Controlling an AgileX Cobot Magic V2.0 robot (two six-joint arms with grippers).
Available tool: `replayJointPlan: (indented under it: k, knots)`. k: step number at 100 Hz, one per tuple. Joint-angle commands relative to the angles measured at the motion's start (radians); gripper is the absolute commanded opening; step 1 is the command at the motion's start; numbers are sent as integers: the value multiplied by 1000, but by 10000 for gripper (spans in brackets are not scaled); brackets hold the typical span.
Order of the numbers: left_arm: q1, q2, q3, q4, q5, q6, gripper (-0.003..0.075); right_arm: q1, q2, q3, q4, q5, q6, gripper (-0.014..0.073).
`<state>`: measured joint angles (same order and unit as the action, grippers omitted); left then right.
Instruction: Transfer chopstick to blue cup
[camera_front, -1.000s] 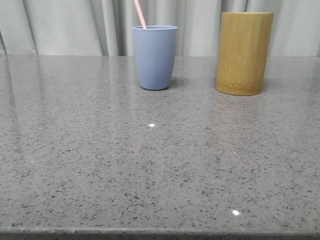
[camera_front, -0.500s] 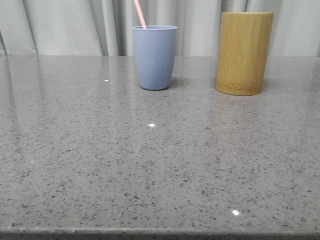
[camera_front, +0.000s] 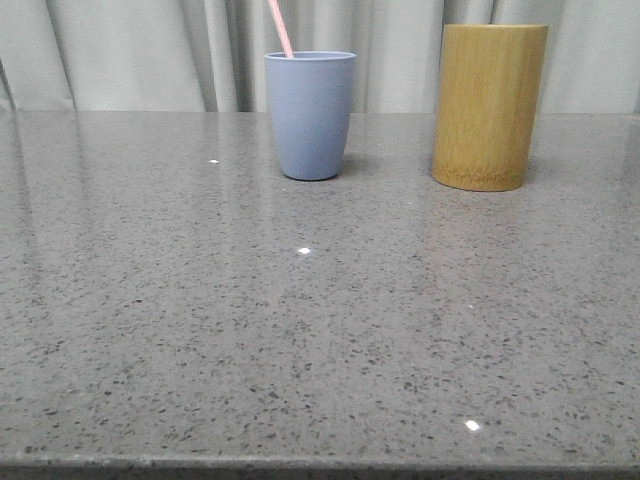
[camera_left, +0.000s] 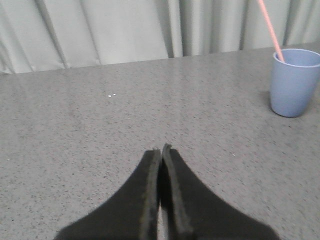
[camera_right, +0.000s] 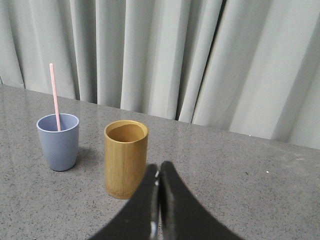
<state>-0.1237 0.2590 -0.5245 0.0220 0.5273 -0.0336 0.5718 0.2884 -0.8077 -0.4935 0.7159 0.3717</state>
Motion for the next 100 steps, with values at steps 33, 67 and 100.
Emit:
replayJointPlan:
  k: [33,67,100]
  knots:
    - [140,-175,372,-29,-475,-2,-19,-5,11,-18,-35,-78,3,-62]
    - [140,-297,536,-32,-463,-2,-19,-5,11,-18,-35,-78,3,-62]
    - [140,-297,536,-32,-470,-2,-19,-5,11,-18,-35,-79,3,-62]
